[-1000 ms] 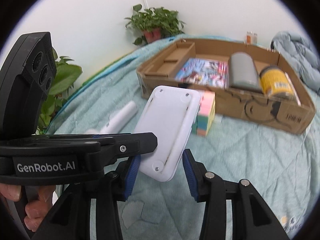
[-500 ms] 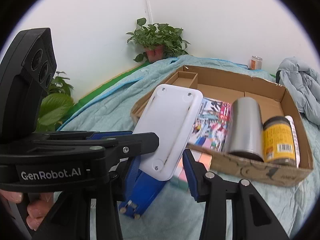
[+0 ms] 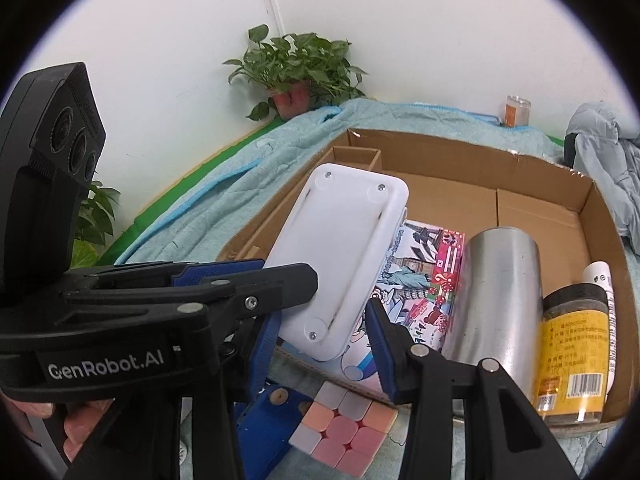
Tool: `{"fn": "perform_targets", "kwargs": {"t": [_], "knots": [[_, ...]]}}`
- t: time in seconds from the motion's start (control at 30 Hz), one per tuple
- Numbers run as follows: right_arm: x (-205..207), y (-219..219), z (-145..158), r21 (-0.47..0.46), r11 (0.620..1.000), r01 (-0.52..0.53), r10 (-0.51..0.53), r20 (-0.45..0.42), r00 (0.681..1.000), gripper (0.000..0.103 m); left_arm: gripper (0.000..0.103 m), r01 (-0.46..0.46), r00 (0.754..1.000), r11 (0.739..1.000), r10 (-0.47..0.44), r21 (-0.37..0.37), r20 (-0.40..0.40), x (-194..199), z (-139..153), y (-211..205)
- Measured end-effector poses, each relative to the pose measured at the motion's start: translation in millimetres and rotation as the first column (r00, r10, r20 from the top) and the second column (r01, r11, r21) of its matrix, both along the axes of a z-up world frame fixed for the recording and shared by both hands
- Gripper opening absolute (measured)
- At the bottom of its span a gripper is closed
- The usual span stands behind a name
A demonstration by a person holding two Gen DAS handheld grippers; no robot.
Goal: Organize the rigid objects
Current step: 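Lift the white case and carry it over the cardboard box, then lower the white case beside the game box and open the right tool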
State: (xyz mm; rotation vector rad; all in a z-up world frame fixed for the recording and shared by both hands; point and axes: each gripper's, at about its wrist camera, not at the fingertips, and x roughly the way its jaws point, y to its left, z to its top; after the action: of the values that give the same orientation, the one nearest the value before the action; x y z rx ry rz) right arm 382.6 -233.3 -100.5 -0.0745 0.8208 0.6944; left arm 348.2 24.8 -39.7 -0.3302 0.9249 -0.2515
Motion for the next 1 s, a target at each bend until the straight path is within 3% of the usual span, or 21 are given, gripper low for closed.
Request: {"fn": "perform_targets", "kwargs": {"t": [0.2,0.27,0.47,0.7,0.73,0.77,0.8,0.83,0.87,0.9,1.0], "knots": [[11.0,3.3,-30.0,-0.015,1.0,-0.001,-0.001,-0.128,0.992,0.043,0.036,-0.004,0.996,0.999,0.008,0.041,-0.091,13.6,-38.1,-4.7],[13.6,1.9,-36.4,-0.006,1.0,0.014,-0.015,-0.156,0.988,0.043,0.029,-0.002,0.997,0.997,0.008,0.076,-0.074,8.7,-41.1,-7.3],[15.9,9.0,-40.6,-0.035,0.999,0.006,-0.012,-0.169,0.986,0.035,0.029,0.013,0.996,0.998,-0.008,0.061,-0.085,6.8,-44.3,-10.5],[19.2,3.3,-37.5,-0.013,1.0,0.002,-0.005,-0.197,0.98,0.036,0.032,-0.016,0.999,0.992,0.02,0.125,-0.027,-16.5,-29.2,-6.9],[12.0,1.3,-31.1,-0.024,1.0,0.016,-0.019,-0.155,0.988,0.036,0.036,-0.028,1.0,0.989,0.028,0.142,0.0,-23.5,-24.1,-5.0],[5.9,-1.1,-26.1,-0.027,0.999,0.031,-0.034,-0.116,0.993,0.046,0.054,-0.052,0.998,0.986,0.046,0.159,0.038,-32.1,-17.3,-2.4],[-8.5,-9.4,-14.3,-0.006,0.998,0.07,-0.07,-0.019,0.997,0.059,0.068,-0.098,0.992,0.978,0.082,0.181,0.098,-44.8,-8.1,1.7],[-18.6,-16.0,-7.0,0.021,0.995,0.096,-0.097,0.041,0.994,0.095,0.101,-0.154,0.979,0.969,0.123,0.194,0.162,-57.2,0.8,6.3],[-31.5,-24.7,1.0,0.053,0.992,0.118,-0.123,0.108,0.987,0.102,0.103,-0.204,0.961,0.958,0.158,0.199,0.225,-69.5,7.9,9.5],[-37.4,-28.5,3.6,0.057,0.99,0.127,-0.133,0.129,0.983,0.102,0.103,-0.242,0.942,0.949,0.179,0.204,0.284,-82.0,14.0,12.1],[-52.5,-43.1,-0.3,0.05,0.982,0.181,-0.185,0.117,0.976,0.102,0.103,-0.23,0.948,0.947,0.165,0.226,0.271,-100.5,14.3,17.9]]}}
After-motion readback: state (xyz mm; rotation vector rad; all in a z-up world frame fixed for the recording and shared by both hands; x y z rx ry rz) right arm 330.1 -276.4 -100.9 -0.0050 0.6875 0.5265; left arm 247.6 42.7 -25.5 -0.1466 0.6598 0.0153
